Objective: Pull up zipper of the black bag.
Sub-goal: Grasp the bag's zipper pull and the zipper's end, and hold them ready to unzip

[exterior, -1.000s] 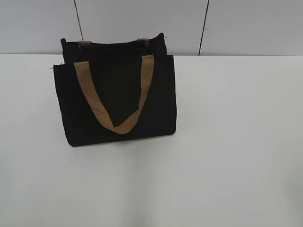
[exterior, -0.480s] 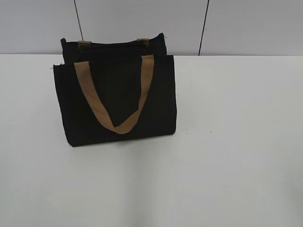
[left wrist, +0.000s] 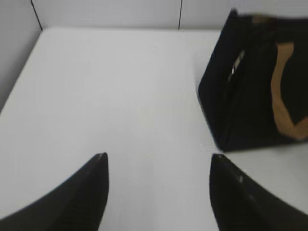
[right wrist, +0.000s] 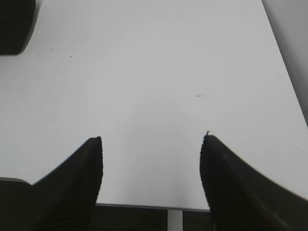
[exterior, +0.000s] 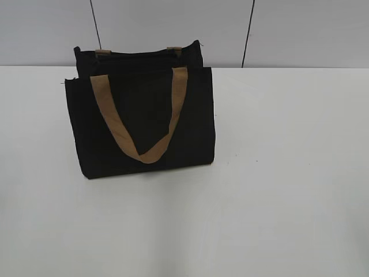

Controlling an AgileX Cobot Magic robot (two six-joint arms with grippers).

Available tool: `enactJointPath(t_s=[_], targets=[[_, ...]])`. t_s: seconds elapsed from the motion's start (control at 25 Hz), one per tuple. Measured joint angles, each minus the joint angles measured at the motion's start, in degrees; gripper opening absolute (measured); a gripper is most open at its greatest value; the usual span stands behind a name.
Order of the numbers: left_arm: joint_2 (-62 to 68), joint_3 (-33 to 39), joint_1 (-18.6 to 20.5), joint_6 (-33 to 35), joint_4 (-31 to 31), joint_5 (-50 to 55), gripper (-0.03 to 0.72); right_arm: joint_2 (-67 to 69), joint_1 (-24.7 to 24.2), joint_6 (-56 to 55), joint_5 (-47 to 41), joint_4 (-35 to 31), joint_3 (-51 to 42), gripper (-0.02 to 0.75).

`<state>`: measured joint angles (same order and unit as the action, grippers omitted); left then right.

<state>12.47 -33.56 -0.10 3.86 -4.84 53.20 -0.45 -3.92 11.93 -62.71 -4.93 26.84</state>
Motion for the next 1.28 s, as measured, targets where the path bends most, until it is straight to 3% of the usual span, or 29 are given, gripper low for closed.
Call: enactJointPath(t_s=[0.24,0.64,0.92,1.16,1.28], targets=[[9.53,1.05,0.00,0.05,0.94,-26.57,0.486,0.00,0.00,0.00,0.00,0.00,0.00,0.485],[32.87,11.84,0.00,0.10,0.71,-71.00,0.410,0.00,0.00,0.00,0.00,0.00,0.00,0.484],[52.35,12.64,-0.37,-3.86,2.27,-93.05,0.407,0.00,0.00,0.00,0.00,0.00,0.00,0.484],[69.07,16.02,-0.59,-7.60,8.34,-112.60,0.407,0.00,0.00,0.00,0.00,0.00,0.00,0.484],[76.07,16.82,-0.53,-9.17,15.76,-119.62,0.406,0.00,0.00,0.00,0.05,0.00,0.00,0.484]])
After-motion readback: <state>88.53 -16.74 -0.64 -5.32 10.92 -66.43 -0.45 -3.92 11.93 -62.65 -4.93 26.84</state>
